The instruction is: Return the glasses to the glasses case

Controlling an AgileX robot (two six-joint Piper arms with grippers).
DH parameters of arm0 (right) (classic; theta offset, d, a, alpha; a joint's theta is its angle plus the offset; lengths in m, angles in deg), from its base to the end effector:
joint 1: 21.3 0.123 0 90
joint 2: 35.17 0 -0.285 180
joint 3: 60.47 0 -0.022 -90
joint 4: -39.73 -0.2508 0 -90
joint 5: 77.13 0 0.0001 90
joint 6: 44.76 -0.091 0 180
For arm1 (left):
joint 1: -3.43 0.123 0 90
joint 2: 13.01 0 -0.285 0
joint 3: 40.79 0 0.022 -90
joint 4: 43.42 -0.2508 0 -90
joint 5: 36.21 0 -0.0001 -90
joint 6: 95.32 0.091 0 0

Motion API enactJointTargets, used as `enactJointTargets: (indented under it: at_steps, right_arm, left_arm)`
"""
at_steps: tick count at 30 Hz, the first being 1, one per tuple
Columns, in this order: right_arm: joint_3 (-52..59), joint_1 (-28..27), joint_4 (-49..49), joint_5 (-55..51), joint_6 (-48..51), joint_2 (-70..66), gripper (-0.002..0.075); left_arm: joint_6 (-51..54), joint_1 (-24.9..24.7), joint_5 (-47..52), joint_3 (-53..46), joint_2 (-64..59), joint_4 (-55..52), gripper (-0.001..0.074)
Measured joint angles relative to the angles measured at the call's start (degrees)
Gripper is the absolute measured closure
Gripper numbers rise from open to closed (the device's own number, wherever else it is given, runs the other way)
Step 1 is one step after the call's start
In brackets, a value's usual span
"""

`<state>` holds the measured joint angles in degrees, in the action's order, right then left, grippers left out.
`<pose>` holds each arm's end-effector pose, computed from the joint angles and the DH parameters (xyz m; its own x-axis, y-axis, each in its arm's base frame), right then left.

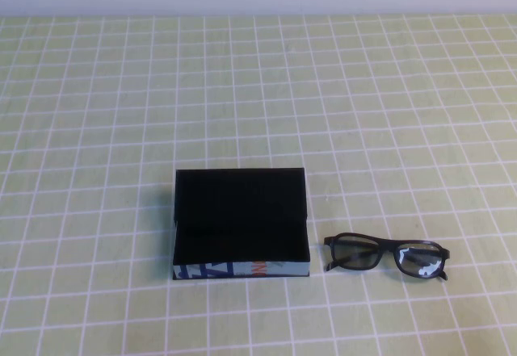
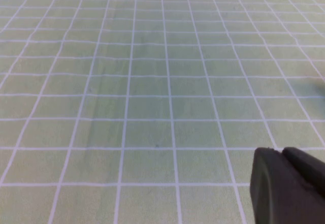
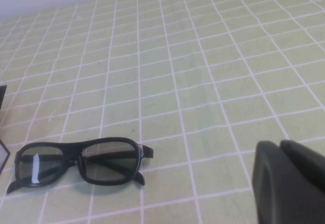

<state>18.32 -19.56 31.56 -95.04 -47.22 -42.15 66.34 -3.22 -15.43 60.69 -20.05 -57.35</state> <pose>0.0538 0.0056 0.1767 -0.2427 0.1703 -0.9550 -0.0301 0.9827 0.1829 0.0533 0.0016 0.1745 -0.2721 -0.0607 -0.9604 0.0087 0.9978 -0.0655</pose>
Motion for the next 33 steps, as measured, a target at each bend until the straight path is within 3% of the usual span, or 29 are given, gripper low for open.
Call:
enactJointTargets:
  at_steps: [33]
  right_arm:
    - [0.0,0.0,0.0,0.8,0.0,0.0,0.0743]
  left_arm:
    - [0.0,0.0,-0.1,0.0,0.0,0.0,0.0738]
